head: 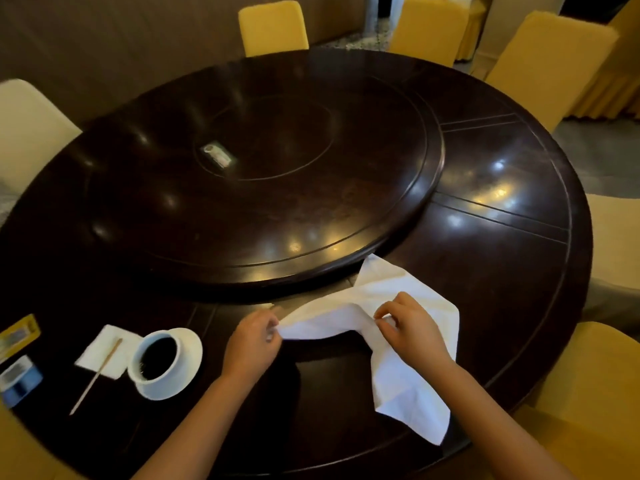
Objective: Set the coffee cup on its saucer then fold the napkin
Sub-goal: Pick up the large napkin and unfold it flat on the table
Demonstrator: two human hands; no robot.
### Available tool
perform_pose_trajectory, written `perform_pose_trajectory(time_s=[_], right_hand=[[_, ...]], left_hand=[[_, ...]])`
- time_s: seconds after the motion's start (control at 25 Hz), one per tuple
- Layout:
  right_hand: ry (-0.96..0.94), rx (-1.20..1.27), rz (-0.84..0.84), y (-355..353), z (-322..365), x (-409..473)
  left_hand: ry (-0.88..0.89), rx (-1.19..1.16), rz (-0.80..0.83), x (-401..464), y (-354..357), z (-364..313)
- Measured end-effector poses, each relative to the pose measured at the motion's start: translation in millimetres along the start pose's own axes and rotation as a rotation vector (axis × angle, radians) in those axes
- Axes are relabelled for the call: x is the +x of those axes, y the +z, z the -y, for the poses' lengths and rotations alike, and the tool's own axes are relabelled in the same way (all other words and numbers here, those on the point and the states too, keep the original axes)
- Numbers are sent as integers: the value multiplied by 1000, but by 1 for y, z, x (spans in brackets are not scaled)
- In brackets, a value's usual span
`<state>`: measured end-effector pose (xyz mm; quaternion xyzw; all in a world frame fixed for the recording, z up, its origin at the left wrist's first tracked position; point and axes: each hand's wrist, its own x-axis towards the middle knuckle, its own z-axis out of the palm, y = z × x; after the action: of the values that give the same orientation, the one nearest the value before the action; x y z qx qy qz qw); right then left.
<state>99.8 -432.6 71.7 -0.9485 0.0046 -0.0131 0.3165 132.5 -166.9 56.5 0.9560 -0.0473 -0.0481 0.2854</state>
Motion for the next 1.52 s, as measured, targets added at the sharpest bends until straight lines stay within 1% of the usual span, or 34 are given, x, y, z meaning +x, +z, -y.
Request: perform_pose_trajectory(time_s=[0.08,0.16,0.32,0.4,0.44,0.52,0.56,0.64,0.68,0.76,0.8,0.88,0.96,1.04,1.16,1.24,1.36,1.44,1.52], right_hand=[[-87,88,44,3,28,6],[-133,160,108,4,55,10],[-190,222,236,-5,90,15],[-211,183,293,-16,98,17],[-242,104,312,-21,102,19],[-299,-38,301,-33,107,22],[-294,-14,282,-41,109,24],[-279,150,281,-61,112,29],[-295,212,312,-71,114,32],[-334,259,396,-88,114,41],[-332,245,443,-93,111,46],[-304,131,546,-96,99,54],[-245,-9,659,-92,83,59],[-199,-42,709,-87,72,62],[-209,-88,652,-89,68,76],[-232,-196,579,-94,71,94],[-208,-284,363,-108,82,127],[-199,-241,143,-126,95,149],[-188,-147,-118,-150,112,165]], left_hand=[[105,12,74,-9,-5,-8],[209,-80,102,-16,-4,-28],[234,-226,4,-19,-12,-59],[253,-249,-54,-17,-26,-61],[261,-261,-75,-17,-36,-60],[280,-313,-95,-17,-56,-56],[303,-334,-87,-17,-66,-53],[335,-308,-32,-16,-85,-46],[327,-273,9,-14,-92,-42],[310,-168,111,-10,-103,-31],[310,-91,166,-7,-106,-24],[296,9,237,-3,-114,-13],[254,-13,252,5,-123,-1],[230,-2,291,13,-131,8],[203,137,357,30,-141,16],[175,172,301,47,-151,14],[110,131,77,84,-179,-6],[127,132,-101,109,-205,-30],[202,167,-273,126,-234,-54]])
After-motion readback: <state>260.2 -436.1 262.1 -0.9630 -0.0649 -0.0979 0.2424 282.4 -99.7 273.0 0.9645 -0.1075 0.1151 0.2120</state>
